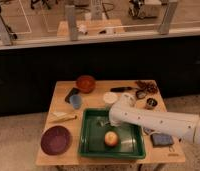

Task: Place fork in plastic cup

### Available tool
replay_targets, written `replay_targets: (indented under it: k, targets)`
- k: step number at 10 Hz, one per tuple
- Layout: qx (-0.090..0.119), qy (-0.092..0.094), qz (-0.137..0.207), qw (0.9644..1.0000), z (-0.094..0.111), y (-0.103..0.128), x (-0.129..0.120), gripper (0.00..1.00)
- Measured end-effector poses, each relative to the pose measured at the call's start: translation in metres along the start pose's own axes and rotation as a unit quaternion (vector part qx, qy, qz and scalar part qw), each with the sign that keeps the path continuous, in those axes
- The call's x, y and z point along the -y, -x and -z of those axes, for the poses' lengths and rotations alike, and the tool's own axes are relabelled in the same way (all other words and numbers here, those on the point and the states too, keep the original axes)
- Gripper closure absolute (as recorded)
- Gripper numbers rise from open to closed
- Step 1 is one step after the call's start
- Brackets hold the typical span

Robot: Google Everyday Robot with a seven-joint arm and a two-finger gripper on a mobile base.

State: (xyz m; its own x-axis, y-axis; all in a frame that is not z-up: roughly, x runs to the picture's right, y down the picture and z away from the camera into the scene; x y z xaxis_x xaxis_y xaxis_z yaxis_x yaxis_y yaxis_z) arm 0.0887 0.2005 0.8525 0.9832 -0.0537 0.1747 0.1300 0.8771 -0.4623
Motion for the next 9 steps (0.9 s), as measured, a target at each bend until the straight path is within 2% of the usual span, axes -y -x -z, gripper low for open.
replay_targets:
  k: [3,9]
  targets:
    - [0.023,0.012,0.006,0.9997,0.0136,-0.0074,0.0086,1.0]
    - [0.024,0.011,0.005,0.9996,0.0142,-0.007,0.0094,1.0]
